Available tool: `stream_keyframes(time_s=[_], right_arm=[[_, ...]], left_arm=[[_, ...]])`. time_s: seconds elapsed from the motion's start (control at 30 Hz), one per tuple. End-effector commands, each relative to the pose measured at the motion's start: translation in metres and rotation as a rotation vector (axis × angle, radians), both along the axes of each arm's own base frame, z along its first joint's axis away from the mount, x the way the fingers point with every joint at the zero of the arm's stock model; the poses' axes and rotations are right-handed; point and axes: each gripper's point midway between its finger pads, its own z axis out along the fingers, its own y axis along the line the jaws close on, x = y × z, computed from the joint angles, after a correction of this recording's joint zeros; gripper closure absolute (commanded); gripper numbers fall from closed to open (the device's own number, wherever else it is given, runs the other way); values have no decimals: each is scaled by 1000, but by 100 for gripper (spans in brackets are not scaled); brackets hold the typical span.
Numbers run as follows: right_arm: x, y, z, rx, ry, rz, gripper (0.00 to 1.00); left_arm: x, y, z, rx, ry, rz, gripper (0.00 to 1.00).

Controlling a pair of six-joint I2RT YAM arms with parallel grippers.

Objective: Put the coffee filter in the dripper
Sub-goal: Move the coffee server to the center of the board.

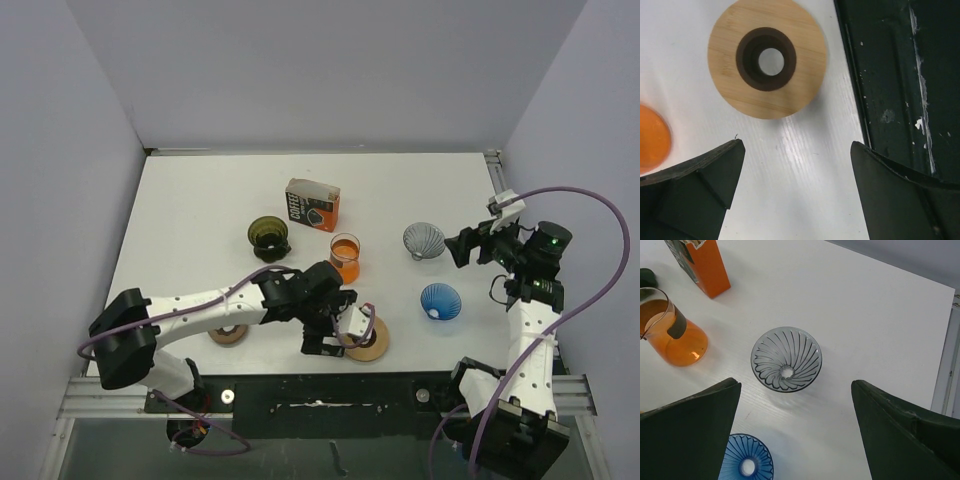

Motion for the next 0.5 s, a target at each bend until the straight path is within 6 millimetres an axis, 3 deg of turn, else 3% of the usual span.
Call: stream_keyframes(time_s=[0.0,0.2,0.47], right_arm=[[2,0,15,-4,-62,-5,2],[0,4,17,12,-69,4,2],[1,1,20,2,-76,-15,2]], left_arm=[[26,-21,46,-142,1,102,12],[76,-10,98,-300,5,272,14],[126,3,133,-416,5,470,16]])
